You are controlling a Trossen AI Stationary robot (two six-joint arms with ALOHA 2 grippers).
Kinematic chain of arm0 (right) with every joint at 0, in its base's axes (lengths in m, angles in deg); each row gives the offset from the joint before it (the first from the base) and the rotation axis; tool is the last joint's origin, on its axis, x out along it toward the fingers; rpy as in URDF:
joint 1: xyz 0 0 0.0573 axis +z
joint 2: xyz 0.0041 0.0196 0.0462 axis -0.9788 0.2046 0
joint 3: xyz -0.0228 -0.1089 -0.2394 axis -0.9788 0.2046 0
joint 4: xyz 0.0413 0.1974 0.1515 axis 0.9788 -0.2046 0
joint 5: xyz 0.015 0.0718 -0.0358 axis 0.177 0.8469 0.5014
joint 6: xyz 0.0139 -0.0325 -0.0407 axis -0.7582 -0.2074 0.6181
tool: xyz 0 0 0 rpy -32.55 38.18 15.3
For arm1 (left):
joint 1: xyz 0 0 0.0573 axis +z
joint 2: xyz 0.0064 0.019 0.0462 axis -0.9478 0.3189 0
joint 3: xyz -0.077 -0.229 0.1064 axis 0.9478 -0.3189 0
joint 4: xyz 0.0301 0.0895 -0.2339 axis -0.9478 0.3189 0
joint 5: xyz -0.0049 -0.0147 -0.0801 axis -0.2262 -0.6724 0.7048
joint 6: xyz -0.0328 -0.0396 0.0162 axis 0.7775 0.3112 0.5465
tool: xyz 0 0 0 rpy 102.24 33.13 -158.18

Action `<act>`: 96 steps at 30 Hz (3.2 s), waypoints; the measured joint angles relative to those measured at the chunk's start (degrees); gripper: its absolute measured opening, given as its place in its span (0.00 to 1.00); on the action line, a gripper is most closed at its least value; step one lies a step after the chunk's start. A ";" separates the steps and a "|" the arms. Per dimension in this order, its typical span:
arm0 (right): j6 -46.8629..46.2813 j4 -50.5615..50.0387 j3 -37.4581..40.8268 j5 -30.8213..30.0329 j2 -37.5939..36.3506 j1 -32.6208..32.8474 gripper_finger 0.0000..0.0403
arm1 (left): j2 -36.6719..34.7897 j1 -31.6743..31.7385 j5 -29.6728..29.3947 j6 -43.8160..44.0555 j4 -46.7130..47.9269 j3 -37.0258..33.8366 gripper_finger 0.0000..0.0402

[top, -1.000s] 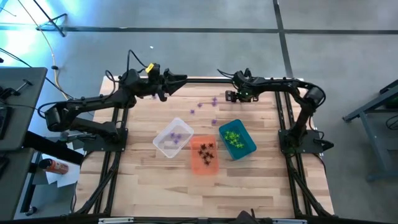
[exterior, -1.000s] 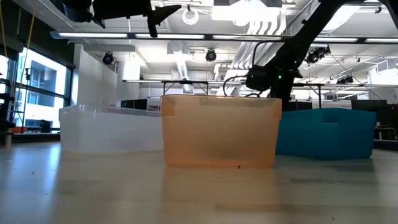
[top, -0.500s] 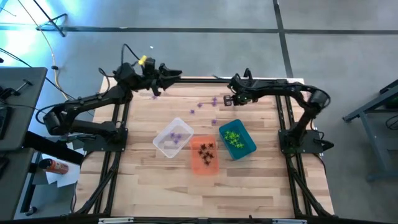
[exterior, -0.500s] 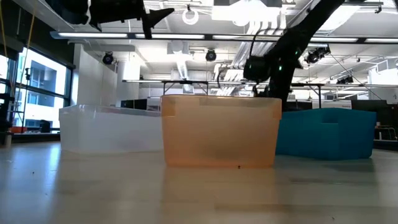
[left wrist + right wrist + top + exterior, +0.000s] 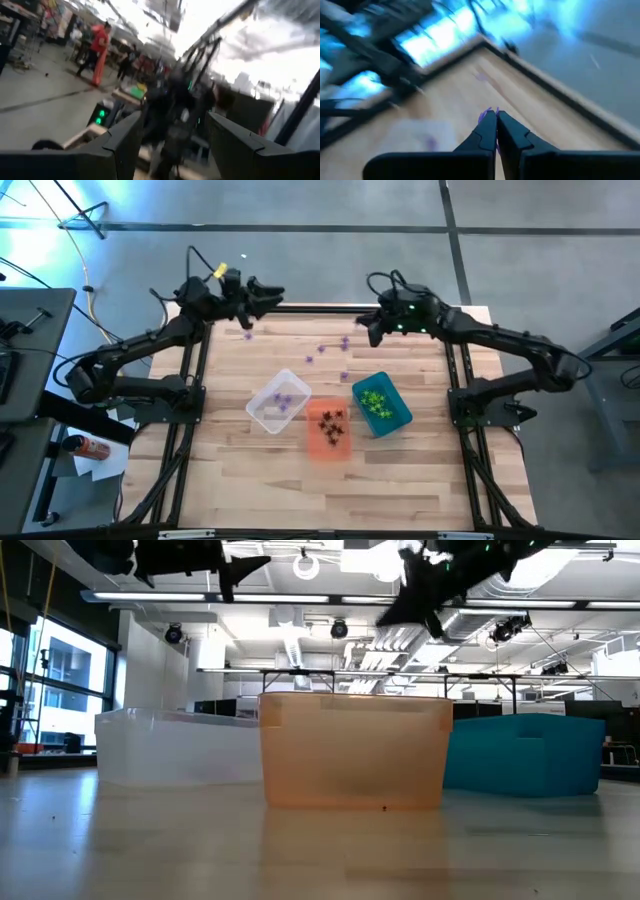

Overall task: Sort Halloween decoration
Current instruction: Put the purple spider toy into the transparent bin

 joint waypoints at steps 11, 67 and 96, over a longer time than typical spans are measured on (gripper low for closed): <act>13.29 22.93 -0.07 8.64 -0.57 9.95 0.00 | 0.41 -16.51 -6.41 -24.96 12.51 0.00 0.50; 13.61 3.86 -32.41 5.02 49.09 23.24 0.35 | 0.24 -14.85 -22.73 -23.68 -1.99 0.11 0.50; 0.85 -21.46 -4.75 5.79 22.08 4.71 0.52 | 0.24 -12.86 -23.54 -23.72 -0.95 0.09 0.50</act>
